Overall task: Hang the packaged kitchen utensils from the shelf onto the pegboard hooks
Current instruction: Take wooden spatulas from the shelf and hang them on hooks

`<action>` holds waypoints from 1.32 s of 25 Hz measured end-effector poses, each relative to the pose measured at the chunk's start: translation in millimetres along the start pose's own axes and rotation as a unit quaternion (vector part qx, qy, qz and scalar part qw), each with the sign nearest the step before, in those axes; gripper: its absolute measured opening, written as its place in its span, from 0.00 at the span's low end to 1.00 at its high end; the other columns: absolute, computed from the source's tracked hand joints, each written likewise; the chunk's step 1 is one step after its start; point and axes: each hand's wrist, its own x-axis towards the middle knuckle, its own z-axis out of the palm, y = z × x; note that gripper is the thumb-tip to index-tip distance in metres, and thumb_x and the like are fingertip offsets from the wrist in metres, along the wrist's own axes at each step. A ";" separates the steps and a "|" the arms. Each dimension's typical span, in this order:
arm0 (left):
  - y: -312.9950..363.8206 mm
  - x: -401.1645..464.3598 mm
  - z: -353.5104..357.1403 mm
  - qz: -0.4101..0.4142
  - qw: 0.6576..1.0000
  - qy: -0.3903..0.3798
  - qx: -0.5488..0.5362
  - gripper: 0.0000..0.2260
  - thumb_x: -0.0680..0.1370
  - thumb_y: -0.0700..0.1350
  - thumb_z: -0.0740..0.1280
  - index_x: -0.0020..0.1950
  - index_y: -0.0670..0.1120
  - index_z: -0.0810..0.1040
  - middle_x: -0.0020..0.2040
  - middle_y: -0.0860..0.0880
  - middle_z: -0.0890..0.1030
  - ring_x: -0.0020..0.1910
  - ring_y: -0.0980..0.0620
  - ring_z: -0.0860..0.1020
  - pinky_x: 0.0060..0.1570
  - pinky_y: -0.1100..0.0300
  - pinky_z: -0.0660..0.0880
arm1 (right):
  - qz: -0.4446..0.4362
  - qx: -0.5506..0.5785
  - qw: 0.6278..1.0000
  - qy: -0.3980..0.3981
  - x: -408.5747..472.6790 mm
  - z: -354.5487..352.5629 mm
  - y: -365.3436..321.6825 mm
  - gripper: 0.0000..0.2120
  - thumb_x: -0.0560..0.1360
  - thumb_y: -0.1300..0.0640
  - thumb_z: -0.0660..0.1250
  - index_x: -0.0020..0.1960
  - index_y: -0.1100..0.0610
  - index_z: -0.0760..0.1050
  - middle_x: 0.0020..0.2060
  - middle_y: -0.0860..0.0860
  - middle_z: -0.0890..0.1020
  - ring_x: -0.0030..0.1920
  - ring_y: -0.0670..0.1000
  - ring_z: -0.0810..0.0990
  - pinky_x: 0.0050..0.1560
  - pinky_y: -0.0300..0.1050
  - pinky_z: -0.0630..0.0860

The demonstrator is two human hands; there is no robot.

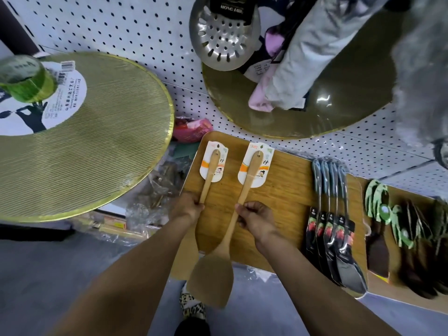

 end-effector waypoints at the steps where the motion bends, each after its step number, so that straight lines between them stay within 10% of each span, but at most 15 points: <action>1: -1.3 -12.0 3.5 0.001 1.000 -0.007 -0.003 0.03 0.74 0.49 0.71 0.44 0.51 0.81 0.47 0.51 0.80 0.50 0.47 0.79 0.51 0.58 0.74 | -0.003 0.004 1.000 -0.001 -6.0 -9.5 2.0 0.07 0.75 0.62 0.73 0.41 0.57 0.76 0.36 0.54 0.82 0.32 0.48 0.78 0.31 0.39 0.75; 16: 176.6 -335.7 202.2 0.218 0.961 -0.074 -0.154 0.12 0.70 0.38 0.76 0.36 0.48 0.75 0.37 0.46 0.81 0.38 0.48 0.78 0.43 0.53 0.76 | -0.168 0.097 0.977 0.090 -200.9 -400.8 99.7 0.06 0.75 0.65 0.72 0.42 0.59 0.77 0.32 0.53 0.81 0.31 0.51 0.78 0.32 0.43 0.74; 29: 465.2 -573.9 420.9 0.455 0.862 -0.195 -0.110 0.11 0.70 0.38 0.76 0.38 0.49 0.76 0.35 0.51 0.79 0.38 0.49 0.79 0.45 0.53 0.78 | -0.309 0.290 0.847 0.320 -307.4 -791.7 133.1 0.09 0.79 0.57 0.68 0.41 0.56 0.77 0.32 0.52 0.76 0.34 0.52 0.74 0.39 0.49 0.74; 33: 548.8 -614.1 504.5 0.486 0.831 -0.241 -0.121 0.09 0.72 0.33 0.73 0.45 0.41 0.74 0.34 0.48 0.76 0.26 0.61 0.77 0.27 0.70 0.73 | -0.328 0.290 0.823 0.362 -298.6 -907.0 131.9 0.08 0.78 0.65 0.68 0.47 0.52 0.79 0.34 0.50 0.77 0.35 0.51 0.77 0.40 0.48 0.76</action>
